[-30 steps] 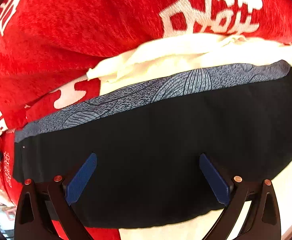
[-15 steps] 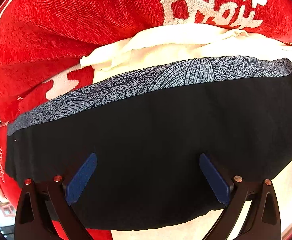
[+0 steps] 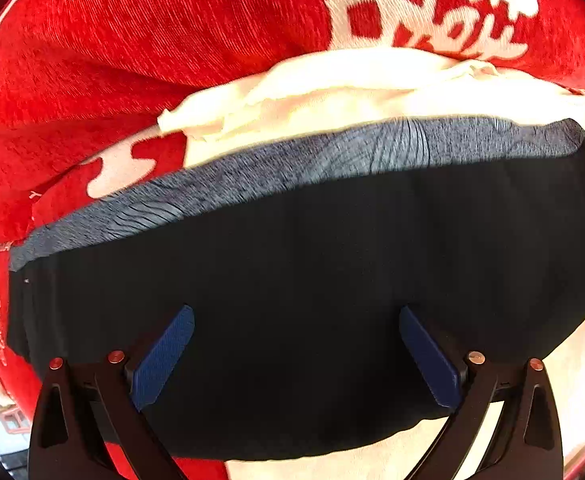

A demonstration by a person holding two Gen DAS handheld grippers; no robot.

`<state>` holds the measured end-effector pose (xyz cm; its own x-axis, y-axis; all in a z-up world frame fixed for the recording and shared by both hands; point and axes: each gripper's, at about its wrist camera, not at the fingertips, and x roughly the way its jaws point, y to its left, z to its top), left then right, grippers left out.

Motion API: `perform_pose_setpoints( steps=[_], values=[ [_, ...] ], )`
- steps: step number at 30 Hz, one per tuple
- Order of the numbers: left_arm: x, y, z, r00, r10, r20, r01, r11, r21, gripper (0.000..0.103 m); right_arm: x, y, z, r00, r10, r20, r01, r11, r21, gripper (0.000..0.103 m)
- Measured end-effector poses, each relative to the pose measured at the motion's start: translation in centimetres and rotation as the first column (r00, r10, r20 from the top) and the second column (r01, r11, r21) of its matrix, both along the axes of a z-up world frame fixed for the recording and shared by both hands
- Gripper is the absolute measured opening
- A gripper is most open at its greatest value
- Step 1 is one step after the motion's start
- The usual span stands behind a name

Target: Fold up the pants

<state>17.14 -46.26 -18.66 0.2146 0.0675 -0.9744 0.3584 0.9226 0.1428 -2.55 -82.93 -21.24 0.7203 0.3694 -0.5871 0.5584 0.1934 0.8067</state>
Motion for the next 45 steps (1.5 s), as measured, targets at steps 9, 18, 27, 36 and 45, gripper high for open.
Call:
perform_pose_setpoints(
  steps=[9,18,27,36,45],
  values=[
    [-1.8,-4.3,-1.2,0.981,-0.190,0.036,0.192,0.980,-0.057,0.083,1.4,2.4,6.0,0.988,0.118,0.102,-0.110,0.990,-0.086,0.014],
    [0.7,-0.6,-0.4,0.991,-0.126,-0.032,0.119,0.977,-0.174,0.089,4.2,7.1,11.7,0.967,0.247,0.069,-0.216,0.929,-0.301,0.014],
    [2.4,11.5,3.9,0.999,-0.025,0.046,0.034,0.977,-0.211,0.089,7.7,19.2,16.9,0.888,0.456,-0.054,-0.400,0.711,-0.579,0.014],
    [3.0,27.6,2.7,0.988,0.156,0.009,-0.154,0.980,-0.127,0.089,12.4,39.1,9.5,0.720,0.589,-0.367,-0.643,0.367,-0.672,0.021],
    [2.5,35.2,1.0,0.971,0.238,-0.012,-0.238,0.967,-0.089,0.089,11.1,52.2,5.7,0.580,0.428,-0.693,-0.697,-0.179,-0.694,0.046]
  ],
)
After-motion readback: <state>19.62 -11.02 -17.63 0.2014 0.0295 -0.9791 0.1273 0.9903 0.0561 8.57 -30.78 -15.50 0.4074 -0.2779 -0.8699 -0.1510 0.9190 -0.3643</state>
